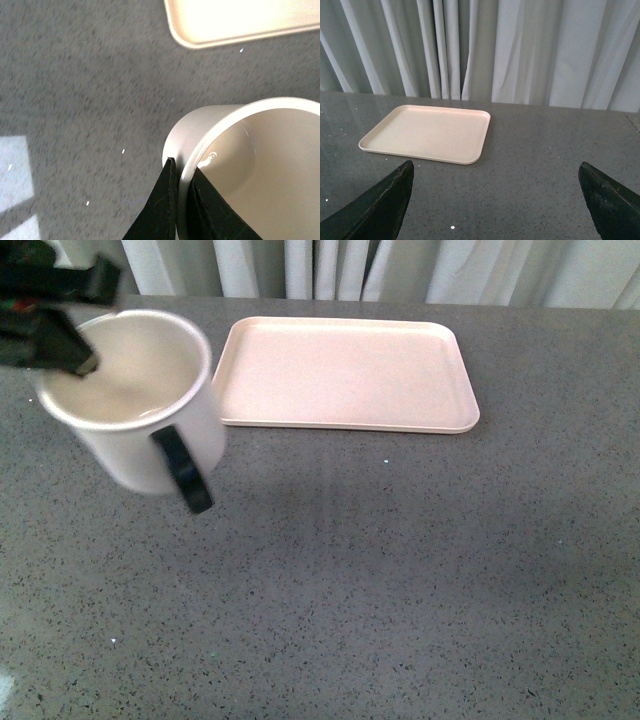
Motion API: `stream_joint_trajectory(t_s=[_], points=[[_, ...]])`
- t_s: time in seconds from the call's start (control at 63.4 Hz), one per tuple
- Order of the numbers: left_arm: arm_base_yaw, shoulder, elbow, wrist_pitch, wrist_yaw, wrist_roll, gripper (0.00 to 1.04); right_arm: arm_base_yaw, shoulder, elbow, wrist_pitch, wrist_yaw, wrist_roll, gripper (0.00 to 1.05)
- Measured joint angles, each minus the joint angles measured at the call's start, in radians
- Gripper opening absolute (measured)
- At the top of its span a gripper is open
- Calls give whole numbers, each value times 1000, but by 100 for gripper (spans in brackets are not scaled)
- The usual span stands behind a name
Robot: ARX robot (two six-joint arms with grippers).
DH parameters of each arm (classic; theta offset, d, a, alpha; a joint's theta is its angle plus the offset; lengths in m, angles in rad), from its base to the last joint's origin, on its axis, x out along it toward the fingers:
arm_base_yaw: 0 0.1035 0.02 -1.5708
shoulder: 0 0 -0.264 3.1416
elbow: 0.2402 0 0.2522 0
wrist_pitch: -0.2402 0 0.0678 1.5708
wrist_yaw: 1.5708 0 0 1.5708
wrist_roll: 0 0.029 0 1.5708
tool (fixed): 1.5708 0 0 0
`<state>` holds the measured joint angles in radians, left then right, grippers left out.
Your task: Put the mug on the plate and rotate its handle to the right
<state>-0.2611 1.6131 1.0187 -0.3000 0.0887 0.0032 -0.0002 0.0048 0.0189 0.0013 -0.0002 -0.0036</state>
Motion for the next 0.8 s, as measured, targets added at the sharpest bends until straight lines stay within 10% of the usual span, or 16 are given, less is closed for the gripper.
stream_joint_trajectory(t_s=[0.805], points=[[-175, 634, 851, -264, -17, -103, 2, 0, 0, 0, 0, 0, 0, 96]])
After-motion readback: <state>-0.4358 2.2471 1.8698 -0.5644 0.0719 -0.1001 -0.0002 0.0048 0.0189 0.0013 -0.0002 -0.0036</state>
